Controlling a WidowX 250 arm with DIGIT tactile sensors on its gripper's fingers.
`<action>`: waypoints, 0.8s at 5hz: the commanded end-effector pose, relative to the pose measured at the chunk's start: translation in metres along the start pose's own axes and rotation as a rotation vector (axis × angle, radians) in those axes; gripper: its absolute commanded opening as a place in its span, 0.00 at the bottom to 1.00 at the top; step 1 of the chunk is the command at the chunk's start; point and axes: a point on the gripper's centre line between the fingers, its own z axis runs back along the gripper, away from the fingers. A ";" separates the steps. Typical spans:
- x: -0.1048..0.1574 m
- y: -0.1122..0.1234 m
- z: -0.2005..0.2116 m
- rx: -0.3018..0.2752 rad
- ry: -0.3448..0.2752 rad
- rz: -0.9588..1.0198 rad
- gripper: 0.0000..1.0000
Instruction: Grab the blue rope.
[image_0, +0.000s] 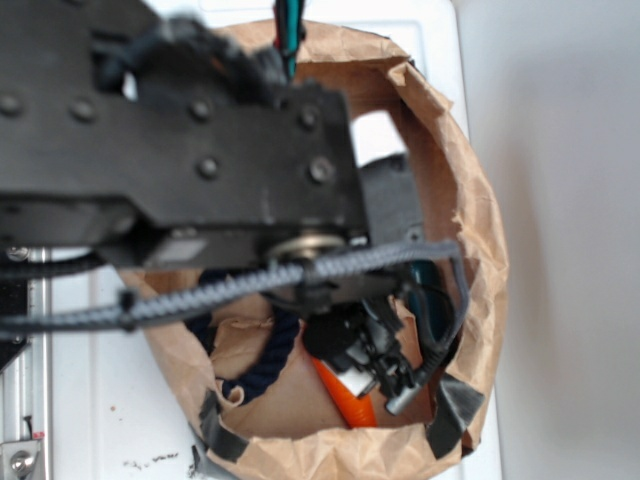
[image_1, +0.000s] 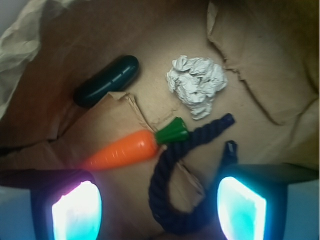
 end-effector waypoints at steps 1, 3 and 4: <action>0.011 0.000 0.012 -0.035 -0.035 0.017 1.00; -0.003 0.006 -0.002 -0.053 -0.032 -0.029 1.00; -0.018 0.003 -0.029 -0.068 -0.075 -0.109 1.00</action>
